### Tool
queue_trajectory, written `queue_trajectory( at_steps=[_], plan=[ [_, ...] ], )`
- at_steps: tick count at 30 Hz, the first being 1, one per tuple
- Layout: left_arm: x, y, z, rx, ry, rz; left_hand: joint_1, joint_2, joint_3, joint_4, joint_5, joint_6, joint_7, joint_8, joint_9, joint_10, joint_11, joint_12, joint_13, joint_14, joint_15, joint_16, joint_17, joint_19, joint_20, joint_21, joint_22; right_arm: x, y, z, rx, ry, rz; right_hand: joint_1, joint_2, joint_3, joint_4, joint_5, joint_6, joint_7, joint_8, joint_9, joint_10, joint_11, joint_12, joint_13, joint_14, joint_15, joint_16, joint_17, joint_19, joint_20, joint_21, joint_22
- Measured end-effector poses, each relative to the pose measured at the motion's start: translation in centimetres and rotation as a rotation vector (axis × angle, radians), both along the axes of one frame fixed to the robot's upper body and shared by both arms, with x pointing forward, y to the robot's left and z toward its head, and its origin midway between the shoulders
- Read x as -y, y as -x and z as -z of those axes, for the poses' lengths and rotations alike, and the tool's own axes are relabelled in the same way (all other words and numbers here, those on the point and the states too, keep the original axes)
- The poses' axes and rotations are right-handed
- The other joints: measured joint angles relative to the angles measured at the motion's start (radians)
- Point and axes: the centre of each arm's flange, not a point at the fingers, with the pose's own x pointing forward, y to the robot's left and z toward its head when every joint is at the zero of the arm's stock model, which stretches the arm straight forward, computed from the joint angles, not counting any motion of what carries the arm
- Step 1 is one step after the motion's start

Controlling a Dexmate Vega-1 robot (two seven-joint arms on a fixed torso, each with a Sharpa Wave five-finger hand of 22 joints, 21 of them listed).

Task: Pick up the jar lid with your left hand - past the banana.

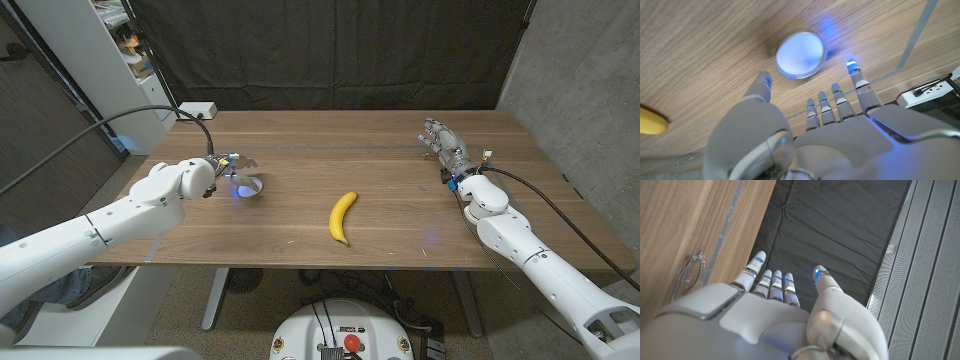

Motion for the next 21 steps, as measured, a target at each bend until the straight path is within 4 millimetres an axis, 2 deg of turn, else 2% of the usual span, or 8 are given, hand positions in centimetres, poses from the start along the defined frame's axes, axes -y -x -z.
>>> queue_trajectory(
  at_steps=[6,10,21],
  plan=[
    [-0.2,0.0,0.0,-0.007,-0.012,-0.015,0.009,0.001,0.000,0.000,0.000,-0.014,0.000,0.000,0.000,-0.014,0.003,-0.004,0.004,-0.007,-0.002,0.000,0.000,0.000,0.000,-0.004,0.000,0.0,-0.2,0.0,-0.003,-0.002,0.001,0.000,0.000,0.000,0.000,0.000,0.000,0.000,0.000,0.000,0.000,0.000,0.000,0.000,0.009,-0.002,0.000,0.005,0.000,0.000,0.000,0.000],
    [0.1,0.1,0.1,-0.010,-0.027,-0.019,0.009,0.001,0.000,0.000,0.000,-0.019,-0.005,0.000,0.000,-0.021,0.000,-0.008,0.004,-0.013,0.004,-0.008,0.000,0.000,0.000,-0.008,0.000,0.0,-0.3,0.0,-0.002,-0.001,-0.003,0.000,0.000,0.000,0.000,0.000,0.005,-0.005,0.000,0.000,0.001,-0.001,0.000,0.000,0.009,-0.002,0.000,0.005,0.005,0.005,0.000,0.000],
    [0.9,0.0,0.5,-0.005,-0.052,-0.023,0.009,0.001,0.000,0.000,0.000,-0.025,0.000,0.000,0.000,-0.021,0.000,-0.008,0.009,-0.013,0.004,-0.008,0.002,0.000,0.000,-0.011,0.000,0.0,-0.3,0.2,-0.002,-0.001,-0.009,0.003,-0.003,0.003,-0.003,0.000,0.005,-0.005,0.000,0.000,0.006,-0.006,0.000,0.000,0.013,0.002,0.000,0.005,0.005,0.005,0.000,0.000]
  ],
)
